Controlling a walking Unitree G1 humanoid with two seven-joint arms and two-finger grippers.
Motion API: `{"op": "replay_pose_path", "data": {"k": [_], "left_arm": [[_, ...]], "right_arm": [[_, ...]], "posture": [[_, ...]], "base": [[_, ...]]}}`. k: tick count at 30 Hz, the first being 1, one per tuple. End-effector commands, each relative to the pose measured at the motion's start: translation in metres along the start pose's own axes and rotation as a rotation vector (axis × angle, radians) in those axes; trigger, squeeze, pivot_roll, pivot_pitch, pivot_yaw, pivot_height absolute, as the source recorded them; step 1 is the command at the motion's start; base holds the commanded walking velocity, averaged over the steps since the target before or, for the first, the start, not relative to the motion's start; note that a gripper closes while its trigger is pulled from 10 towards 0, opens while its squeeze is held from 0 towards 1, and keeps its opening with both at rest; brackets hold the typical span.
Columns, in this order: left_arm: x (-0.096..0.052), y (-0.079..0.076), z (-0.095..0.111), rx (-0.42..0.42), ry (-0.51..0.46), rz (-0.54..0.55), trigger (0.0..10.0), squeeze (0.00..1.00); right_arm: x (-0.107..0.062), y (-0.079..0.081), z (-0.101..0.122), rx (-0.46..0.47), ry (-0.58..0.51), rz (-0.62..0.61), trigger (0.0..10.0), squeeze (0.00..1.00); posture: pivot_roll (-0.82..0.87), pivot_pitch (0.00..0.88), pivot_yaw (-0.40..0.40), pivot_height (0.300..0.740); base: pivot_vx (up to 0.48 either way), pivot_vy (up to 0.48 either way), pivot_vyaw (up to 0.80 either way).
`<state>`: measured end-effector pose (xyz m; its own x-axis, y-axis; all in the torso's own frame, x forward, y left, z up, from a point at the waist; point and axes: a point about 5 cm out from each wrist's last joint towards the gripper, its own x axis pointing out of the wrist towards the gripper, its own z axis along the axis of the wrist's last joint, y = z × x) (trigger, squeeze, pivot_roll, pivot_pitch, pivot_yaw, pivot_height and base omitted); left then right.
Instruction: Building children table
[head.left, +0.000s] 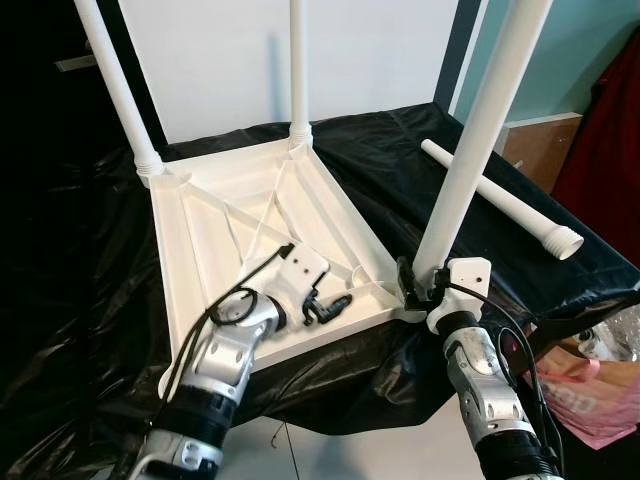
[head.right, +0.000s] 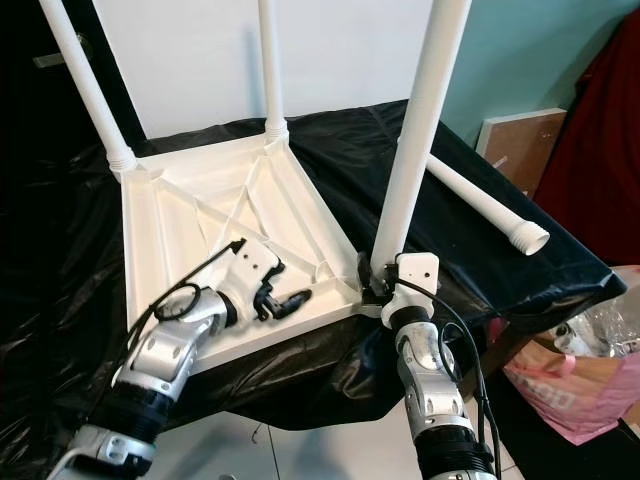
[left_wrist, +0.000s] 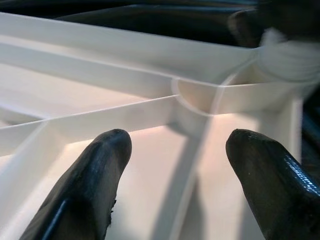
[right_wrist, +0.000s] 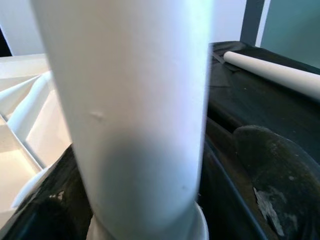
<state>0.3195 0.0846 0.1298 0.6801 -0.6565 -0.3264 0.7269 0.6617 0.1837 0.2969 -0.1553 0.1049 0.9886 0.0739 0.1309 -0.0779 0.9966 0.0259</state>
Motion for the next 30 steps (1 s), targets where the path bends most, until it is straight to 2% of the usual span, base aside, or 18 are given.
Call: {"op": "replay_pose_path", "data": {"k": [1, 6, 10, 14, 17, 20, 22, 24, 26, 28, 30], "left_arm": [[-0.001, 0.016, -0.008, -0.016, 0.050, 0.275, 10.0, 0.00], [-0.001, 0.028, -0.008, -0.014, 0.086, 0.305, 10.0, 0.00], [-0.001, 0.029, -0.007, -0.017, 0.084, 0.295, 10.0, 0.00], [-0.001, 0.028, -0.009, -0.006, 0.098, 0.275, 10.0, 0.00], [0.000, 0.019, -0.023, 0.016, 0.187, 0.233, 10.0, 0.00], [0.000, 0.017, -0.025, 0.013, 0.203, 0.221, 10.0, 0.00], [-0.001, 0.011, -0.026, -0.040, 0.189, 0.179, 10.0, 0.00], [-0.003, 0.009, -0.021, -0.155, 0.123, 0.140, 10.0, 0.00], [-0.005, 0.012, -0.021, -0.147, 0.124, 0.152, 10.0, 0.00], [-0.009, 0.020, -0.026, -0.098, 0.159, 0.191, 10.0, 0.00], [-0.009, 0.021, -0.026, -0.101, 0.152, 0.196, 10.0, 0.00]], "right_arm": [[-0.001, -0.003, 0.000, 0.001, 0.000, -0.009, 10.0, 0.00], [-0.001, -0.003, 0.001, 0.009, -0.007, -0.020, 10.0, 0.00], [-0.001, -0.003, 0.001, 0.012, -0.008, -0.024, 10.0, 0.00], [-0.002, -0.003, 0.002, 0.011, -0.008, -0.027, 10.0, 0.00], [-0.001, -0.006, 0.003, 0.004, -0.010, -0.031, 10.0, 0.00], [-0.001, -0.007, 0.003, 0.004, -0.010, -0.032, 10.0, 0.00], [0.000, -0.008, 0.003, 0.001, -0.008, -0.033, 10.0, 0.00], [0.001, -0.009, 0.004, -0.002, -0.009, -0.032, 10.0, 0.00], [0.001, -0.009, 0.004, -0.003, -0.010, -0.033, 10.0, 0.00], [0.003, -0.009, 0.004, -0.004, -0.010, -0.027, 10.0, 0.00], [0.003, -0.008, 0.005, -0.004, -0.010, -0.023, 10.0, 0.00]], "posture": [[-0.08, 0.000, -0.005, 0.740], [-0.09, 0.000, 0.007, 0.740], [-0.09, 0.000, 0.007, 0.740], [-0.09, 0.000, 0.012, 0.740], [-0.09, 0.000, 0.013, 0.740], [-0.09, 0.000, 0.011, 0.740], [-0.09, 0.000, 0.010, 0.740], [-0.09, 0.000, 0.009, 0.740], [-0.09, 0.000, 0.009, 0.740], [-0.09, 0.000, 0.001, 0.740], [-0.09, 0.000, 0.001, 0.740]], "base": [[0.000, 0.000, 0.00], [0.000, 0.000, 0.00], [0.000, 0.000, 0.00], [0.000, 0.000, 0.00], [0.000, 0.000, 0.00], [0.000, 0.000, 0.00], [0.000, 0.000, 0.00], [0.000, 0.000, 0.00], [0.000, 0.000, 0.00], [0.000, 0.000, 0.00], [0.000, 0.000, 0.00]]}}
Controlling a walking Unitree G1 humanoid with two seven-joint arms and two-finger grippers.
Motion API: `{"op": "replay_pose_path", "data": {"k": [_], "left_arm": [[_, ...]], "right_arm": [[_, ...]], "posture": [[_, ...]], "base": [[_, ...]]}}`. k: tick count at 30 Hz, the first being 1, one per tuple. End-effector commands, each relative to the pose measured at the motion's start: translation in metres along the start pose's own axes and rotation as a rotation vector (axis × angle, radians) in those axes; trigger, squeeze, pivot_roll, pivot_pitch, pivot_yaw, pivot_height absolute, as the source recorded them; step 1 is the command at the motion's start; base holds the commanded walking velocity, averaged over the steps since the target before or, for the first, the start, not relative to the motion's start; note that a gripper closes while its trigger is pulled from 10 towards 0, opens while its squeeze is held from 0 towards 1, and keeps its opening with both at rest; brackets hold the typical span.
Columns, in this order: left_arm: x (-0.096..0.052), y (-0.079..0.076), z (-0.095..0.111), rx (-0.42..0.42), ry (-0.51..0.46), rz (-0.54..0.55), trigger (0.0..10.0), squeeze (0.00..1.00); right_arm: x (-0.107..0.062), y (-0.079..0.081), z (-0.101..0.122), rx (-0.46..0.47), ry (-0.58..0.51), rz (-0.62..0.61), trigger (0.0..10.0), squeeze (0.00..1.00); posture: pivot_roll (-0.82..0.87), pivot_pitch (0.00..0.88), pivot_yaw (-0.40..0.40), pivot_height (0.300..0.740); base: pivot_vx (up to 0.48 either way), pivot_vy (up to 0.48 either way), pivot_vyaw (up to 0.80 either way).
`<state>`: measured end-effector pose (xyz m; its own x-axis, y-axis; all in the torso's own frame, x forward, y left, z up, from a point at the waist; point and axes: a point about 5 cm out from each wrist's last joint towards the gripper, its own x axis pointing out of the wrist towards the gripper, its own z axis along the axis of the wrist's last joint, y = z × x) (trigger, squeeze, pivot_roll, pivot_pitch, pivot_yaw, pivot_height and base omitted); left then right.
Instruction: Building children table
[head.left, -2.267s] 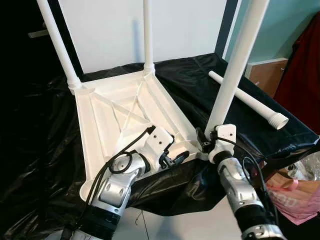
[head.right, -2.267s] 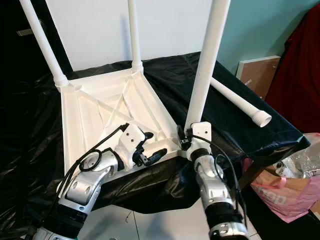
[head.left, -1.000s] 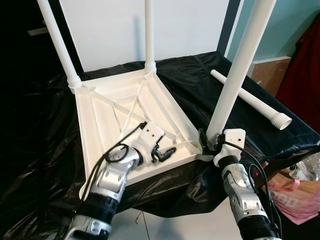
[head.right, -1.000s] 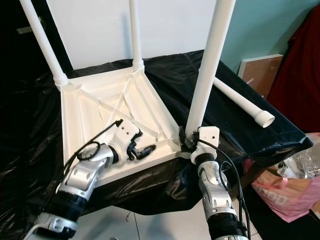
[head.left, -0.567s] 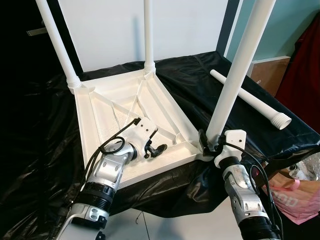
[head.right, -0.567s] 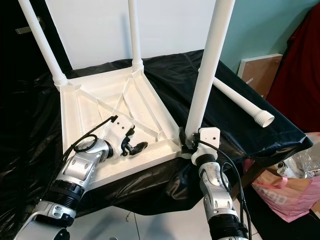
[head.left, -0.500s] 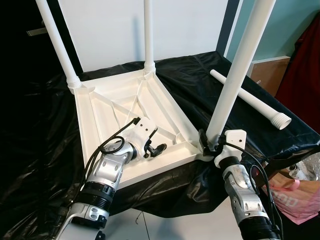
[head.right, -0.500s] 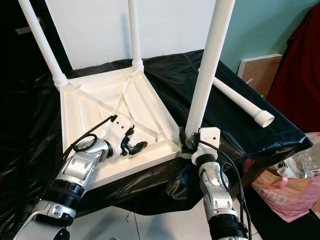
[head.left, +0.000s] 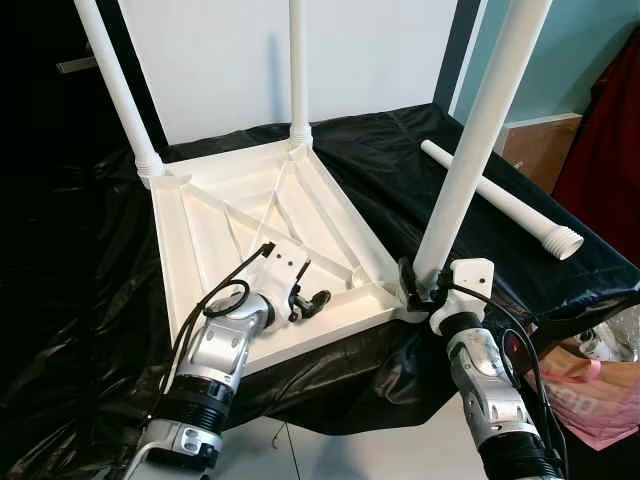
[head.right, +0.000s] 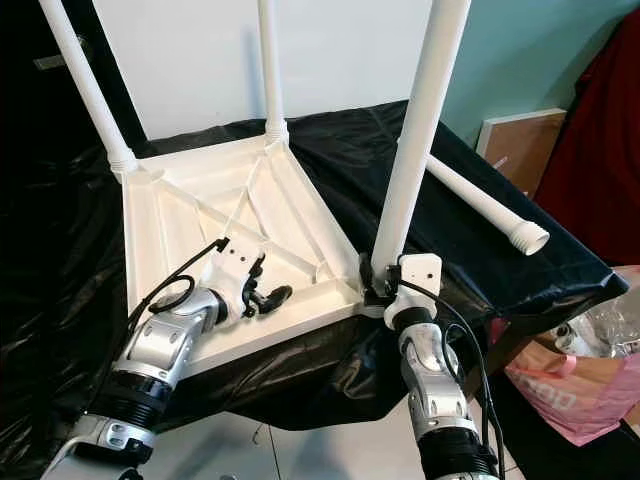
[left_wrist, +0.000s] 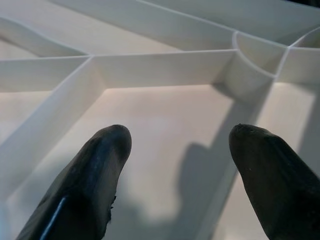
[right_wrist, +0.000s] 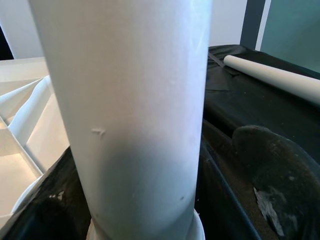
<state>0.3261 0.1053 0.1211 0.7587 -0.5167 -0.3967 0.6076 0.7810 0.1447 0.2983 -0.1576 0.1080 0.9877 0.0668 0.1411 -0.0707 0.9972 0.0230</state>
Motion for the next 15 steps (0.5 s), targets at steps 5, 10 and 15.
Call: {"op": "replay_pose_path", "data": {"k": [5, 10, 15], "left_arm": [[-0.004, -0.007, -0.005, 0.053, 0.004, -0.026, 10.0, 0.00], [-0.007, -0.023, -0.002, 0.087, -0.037, -0.120, 10.0, 0.00], [-0.007, -0.035, -0.004, 0.105, -0.038, -0.189, 10.0, 0.00]], "right_arm": [[0.005, -0.003, 0.002, -0.004, -0.003, 0.002, 10.0, 0.00], [0.006, -0.003, 0.002, -0.004, -0.002, 0.006, 10.0, 0.00], [0.006, -0.002, 0.002, -0.006, -0.002, 0.009, 10.0, 0.00]], "posture": [[-0.08, 0.000, -0.006, 0.740], [-0.08, 0.000, -0.004, 0.740], [-0.07, 0.000, -0.003, 0.740]], "base": [[0.000, 0.000, 0.00], [0.000, 0.000, 0.00], [0.000, 0.000, 0.00]]}}
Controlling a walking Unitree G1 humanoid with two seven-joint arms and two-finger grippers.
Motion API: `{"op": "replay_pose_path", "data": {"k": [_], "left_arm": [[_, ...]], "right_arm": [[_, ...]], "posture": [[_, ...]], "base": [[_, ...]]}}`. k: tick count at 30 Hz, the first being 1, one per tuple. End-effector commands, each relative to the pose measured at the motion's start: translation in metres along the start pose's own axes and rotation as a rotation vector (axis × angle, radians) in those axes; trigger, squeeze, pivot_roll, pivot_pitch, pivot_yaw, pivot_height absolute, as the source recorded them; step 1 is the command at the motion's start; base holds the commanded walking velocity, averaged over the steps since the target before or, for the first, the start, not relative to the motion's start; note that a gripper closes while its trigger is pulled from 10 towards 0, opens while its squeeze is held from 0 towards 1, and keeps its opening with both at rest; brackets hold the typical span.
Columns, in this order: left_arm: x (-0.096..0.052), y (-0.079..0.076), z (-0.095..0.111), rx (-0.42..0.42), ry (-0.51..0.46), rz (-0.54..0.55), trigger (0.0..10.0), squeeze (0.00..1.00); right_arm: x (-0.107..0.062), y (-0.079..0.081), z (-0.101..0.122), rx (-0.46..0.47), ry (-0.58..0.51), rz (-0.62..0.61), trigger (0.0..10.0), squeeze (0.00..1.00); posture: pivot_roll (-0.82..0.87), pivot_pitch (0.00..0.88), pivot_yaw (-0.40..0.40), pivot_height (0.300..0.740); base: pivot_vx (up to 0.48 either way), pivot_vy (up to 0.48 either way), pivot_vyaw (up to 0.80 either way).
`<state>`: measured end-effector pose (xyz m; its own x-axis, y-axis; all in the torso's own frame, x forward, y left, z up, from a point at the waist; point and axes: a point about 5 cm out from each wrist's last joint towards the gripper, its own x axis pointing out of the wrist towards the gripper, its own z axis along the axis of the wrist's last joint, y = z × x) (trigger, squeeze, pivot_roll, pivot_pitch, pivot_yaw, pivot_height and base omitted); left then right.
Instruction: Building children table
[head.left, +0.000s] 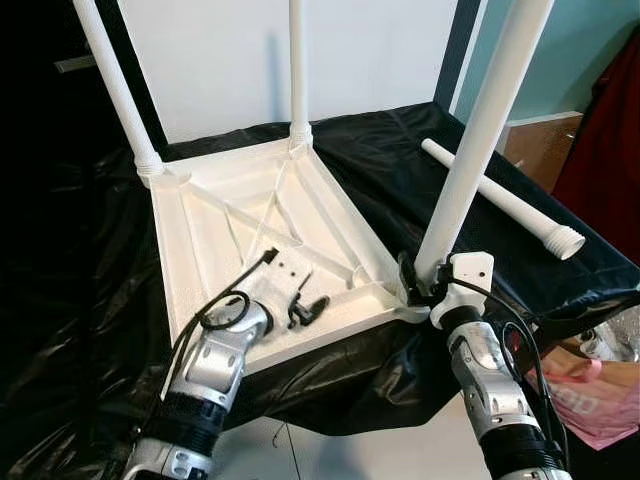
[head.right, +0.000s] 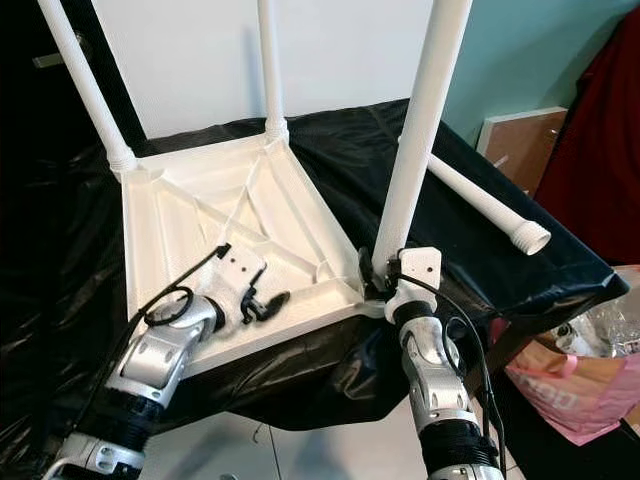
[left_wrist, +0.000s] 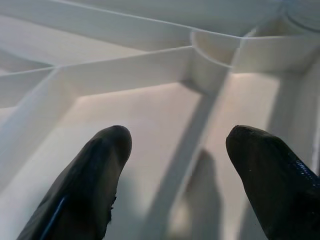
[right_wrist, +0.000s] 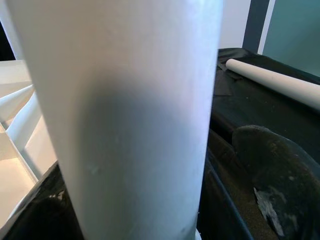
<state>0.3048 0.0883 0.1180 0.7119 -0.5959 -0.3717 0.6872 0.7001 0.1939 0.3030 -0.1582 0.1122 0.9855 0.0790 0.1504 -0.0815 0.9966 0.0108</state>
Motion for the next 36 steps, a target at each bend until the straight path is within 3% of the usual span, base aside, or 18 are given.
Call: {"op": "replay_pose_path", "data": {"k": [1, 7, 10, 15, 22, 24, 25, 26, 36], "left_arm": [[0.000, -0.012, -0.004, 0.029, 0.013, -0.123, 10.0, 0.00], [0.001, -0.011, -0.008, 0.023, 0.043, -0.102, 10.0, 0.00], [0.005, 0.000, -0.017, 0.024, 0.129, 0.010, 10.0, 0.00], [0.007, 0.015, -0.020, -0.019, 0.171, 0.150, 10.0, 0.00], [0.008, 0.020, -0.019, -0.075, 0.180, 0.202, 9.9, 0.00], [0.008, 0.020, -0.019, -0.088, 0.178, 0.215, 4.4, 0.00], [0.008, 0.020, -0.019, -0.088, 0.178, 0.215, 4.4, 0.00], [0.008, 0.020, -0.019, -0.097, 0.174, 0.222, 0.0, 0.00], [0.009, 0.025, -0.016, -0.118, 0.164, 0.271, 0.0, 0.00]], "right_arm": [[0.001, -0.001, -0.002, 0.004, 0.007, -0.003, 10.0, 0.00], [0.000, -0.001, -0.002, 0.004, 0.008, -0.004, 10.0, 0.00], [-0.001, -0.002, -0.002, 0.004, 0.008, -0.007, 10.0, 0.00], [-0.002, -0.002, -0.002, 0.005, 0.007, -0.012, 10.0, 0.00], [0.000, -0.003, -0.001, 0.008, 0.003, -0.020, 10.0, 0.00], [0.000, -0.003, 0.000, 0.007, 0.001, -0.021, 10.0, 0.00], [0.000, -0.003, 0.000, 0.007, 0.001, -0.021, 10.0, 0.00], [0.001, -0.003, 0.000, 0.007, -0.001, -0.023, 10.0, 0.00], [0.003, -0.004, 0.002, 0.012, -0.008, -0.030, 10.0, 0.00]], "posture": [[-0.07, 0.000, -0.003, 0.740], [-0.08, 0.000, 0.000, 0.740], [-0.08, 0.000, 0.002, 0.740], [-0.08, 0.000, 0.005, 0.740], [-0.09, 0.000, 0.008, 0.740], [-0.09, 0.000, 0.009, 0.740], [-0.09, 0.000, 0.009, 0.740], [-0.09, 0.000, 0.009, 0.740], [-0.09, 0.000, 0.009, 0.740]], "base": [[0.000, 0.000, 0.00], [0.000, 0.000, 0.00], [0.000, 0.000, 0.00], [0.000, 0.000, 0.00], [0.000, 0.000, 0.00], [0.000, 0.000, 0.00], [0.000, 0.000, 0.00], [0.000, 0.000, 0.00], [0.000, 0.000, 0.00]]}}
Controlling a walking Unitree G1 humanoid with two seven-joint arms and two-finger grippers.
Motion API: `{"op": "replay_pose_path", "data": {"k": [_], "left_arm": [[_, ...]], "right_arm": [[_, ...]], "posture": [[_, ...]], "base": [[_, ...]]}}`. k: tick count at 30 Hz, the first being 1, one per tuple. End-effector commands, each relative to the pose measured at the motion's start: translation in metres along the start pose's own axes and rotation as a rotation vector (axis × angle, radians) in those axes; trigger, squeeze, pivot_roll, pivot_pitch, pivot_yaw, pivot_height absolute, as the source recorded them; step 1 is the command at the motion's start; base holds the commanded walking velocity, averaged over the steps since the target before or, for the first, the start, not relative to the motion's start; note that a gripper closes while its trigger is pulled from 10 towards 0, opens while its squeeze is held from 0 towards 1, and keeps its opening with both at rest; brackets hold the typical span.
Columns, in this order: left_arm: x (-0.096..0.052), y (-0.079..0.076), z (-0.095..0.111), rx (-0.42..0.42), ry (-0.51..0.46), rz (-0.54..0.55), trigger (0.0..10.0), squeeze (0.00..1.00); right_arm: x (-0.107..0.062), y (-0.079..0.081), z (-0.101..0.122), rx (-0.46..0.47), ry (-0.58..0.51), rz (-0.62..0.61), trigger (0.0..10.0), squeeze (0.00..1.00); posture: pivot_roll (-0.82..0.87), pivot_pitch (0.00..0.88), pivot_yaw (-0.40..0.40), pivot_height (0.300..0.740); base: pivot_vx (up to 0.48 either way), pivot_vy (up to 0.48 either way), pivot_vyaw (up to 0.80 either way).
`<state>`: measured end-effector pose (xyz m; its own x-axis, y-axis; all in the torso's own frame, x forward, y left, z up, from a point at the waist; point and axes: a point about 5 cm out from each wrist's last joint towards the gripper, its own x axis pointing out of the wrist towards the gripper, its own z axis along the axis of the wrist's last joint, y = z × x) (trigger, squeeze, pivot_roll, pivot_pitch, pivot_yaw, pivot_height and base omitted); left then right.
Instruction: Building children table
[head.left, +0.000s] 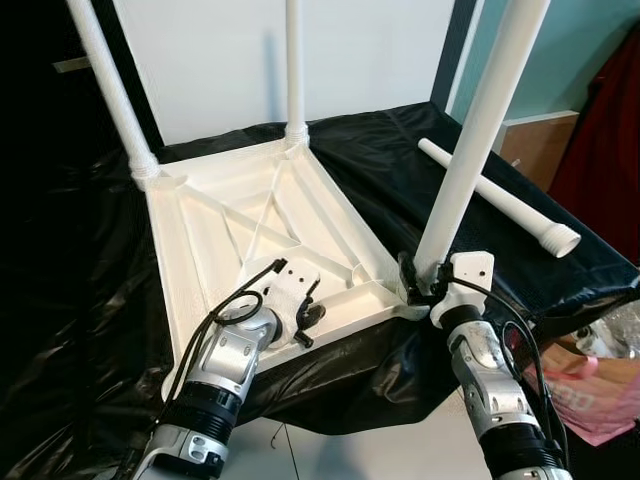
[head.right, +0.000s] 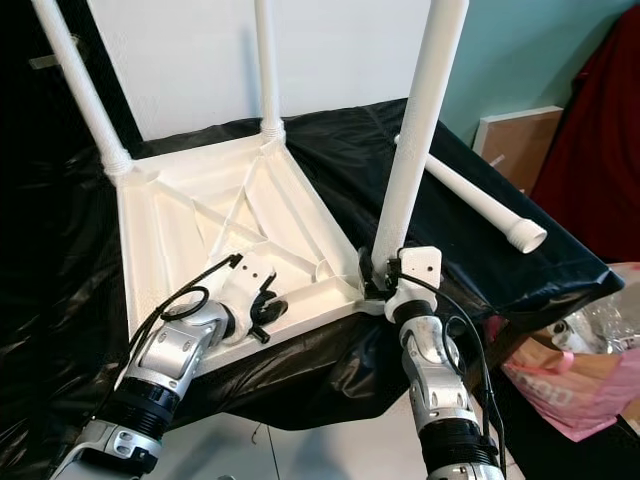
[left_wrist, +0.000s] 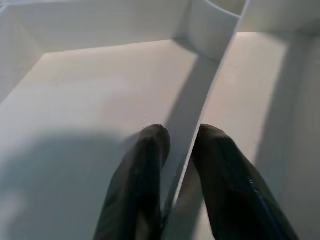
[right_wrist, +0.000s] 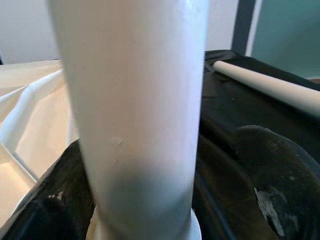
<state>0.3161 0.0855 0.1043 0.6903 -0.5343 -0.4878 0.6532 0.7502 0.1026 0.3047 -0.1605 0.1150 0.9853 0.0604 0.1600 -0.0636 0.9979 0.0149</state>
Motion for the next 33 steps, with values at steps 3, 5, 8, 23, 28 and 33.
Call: {"op": "replay_pose_path", "data": {"k": [3, 5, 8, 23, 28, 33], "left_arm": [[-0.006, 0.025, -0.002, -0.041, 0.004, 0.282, 0.0, 0.00], [-0.006, 0.027, 0.000, -0.063, -0.006, 0.323, 0.0, 0.00], [-0.005, 0.027, 0.001, -0.067, -0.013, 0.332, 0.0, 0.00], [0.011, -0.009, 0.016, -0.034, -0.066, 0.194, 10.0, 1.00], [0.012, -0.017, 0.022, 0.001, -0.110, 0.110, 10.0, 1.00], [0.003, -0.019, 0.047, 0.036, -0.271, 0.035, 10.0, 0.00]], "right_arm": [[0.001, -0.002, 0.000, 0.012, 0.000, -0.016, 10.0, 0.00], [0.002, -0.002, 0.000, 0.014, -0.002, -0.023, 10.0, 0.00], [0.003, -0.002, 0.000, 0.016, -0.002, -0.026, 10.0, 0.00], [0.006, -0.003, 0.001, 0.030, -0.001, -0.046, 10.0, 0.00], [0.006, -0.004, 0.000, 0.030, 0.002, -0.050, 10.0, 0.00], [0.006, -0.005, -0.001, 0.030, 0.004, -0.059, 10.0, 0.00]], "posture": [[-0.09, 0.000, 0.012, 0.740], [-0.09, 0.000, 0.012, 0.740], [-0.09, 0.000, 0.014, 0.740], [-0.09, 0.000, 0.015, 0.740], [-0.09, 0.000, 0.016, 0.740], [-0.09, 0.000, 0.018, 0.740]], "base": [[0.000, 0.000, 0.00], [0.000, 0.000, 0.00], [0.000, 0.000, 0.00], [0.000, 0.000, 0.00], [0.000, 0.000, 0.00], [0.000, 0.000, 0.00]]}}
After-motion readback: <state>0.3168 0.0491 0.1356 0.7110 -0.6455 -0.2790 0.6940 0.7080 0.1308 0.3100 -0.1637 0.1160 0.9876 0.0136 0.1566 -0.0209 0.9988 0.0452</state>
